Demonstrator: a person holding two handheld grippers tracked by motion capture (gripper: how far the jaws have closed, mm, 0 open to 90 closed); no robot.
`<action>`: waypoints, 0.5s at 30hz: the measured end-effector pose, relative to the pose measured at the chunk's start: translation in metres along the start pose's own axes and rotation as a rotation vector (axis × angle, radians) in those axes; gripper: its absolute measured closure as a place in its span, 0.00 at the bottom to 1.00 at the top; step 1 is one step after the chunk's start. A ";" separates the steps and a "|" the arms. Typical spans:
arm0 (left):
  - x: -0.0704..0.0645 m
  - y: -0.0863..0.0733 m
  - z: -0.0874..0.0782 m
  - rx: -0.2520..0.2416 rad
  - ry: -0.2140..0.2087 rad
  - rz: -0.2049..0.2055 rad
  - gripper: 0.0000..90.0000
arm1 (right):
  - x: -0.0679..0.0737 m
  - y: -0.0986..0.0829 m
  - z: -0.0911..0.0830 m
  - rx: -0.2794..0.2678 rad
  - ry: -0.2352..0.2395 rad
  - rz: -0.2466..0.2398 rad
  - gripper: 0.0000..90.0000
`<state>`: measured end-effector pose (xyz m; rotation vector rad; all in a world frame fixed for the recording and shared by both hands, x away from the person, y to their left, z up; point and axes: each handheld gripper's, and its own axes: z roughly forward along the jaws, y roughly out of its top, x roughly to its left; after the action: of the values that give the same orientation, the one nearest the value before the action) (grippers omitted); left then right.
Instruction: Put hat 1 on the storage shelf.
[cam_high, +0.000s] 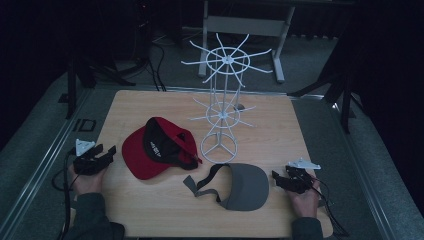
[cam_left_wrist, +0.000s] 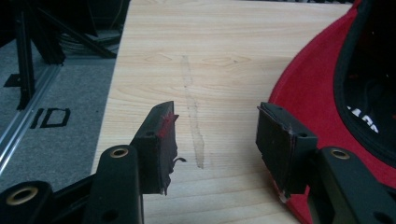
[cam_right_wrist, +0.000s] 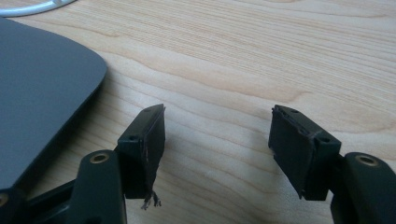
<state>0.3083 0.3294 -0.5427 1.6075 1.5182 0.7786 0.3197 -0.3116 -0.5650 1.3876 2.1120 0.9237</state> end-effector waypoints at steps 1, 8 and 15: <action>0.000 0.000 0.000 0.000 0.000 0.000 0.53 | 0.000 0.000 0.000 0.000 0.000 0.000 0.40; -0.003 0.003 -0.001 0.009 -0.014 0.015 0.53 | 0.001 -0.001 0.000 -0.010 -0.001 -0.001 0.39; -0.007 0.013 -0.001 0.021 -0.040 0.049 0.54 | 0.002 -0.001 0.001 -0.015 0.004 -0.003 0.38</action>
<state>0.3140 0.3231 -0.5305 1.6716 1.4677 0.7554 0.3186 -0.3100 -0.5666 1.3761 2.1049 0.9398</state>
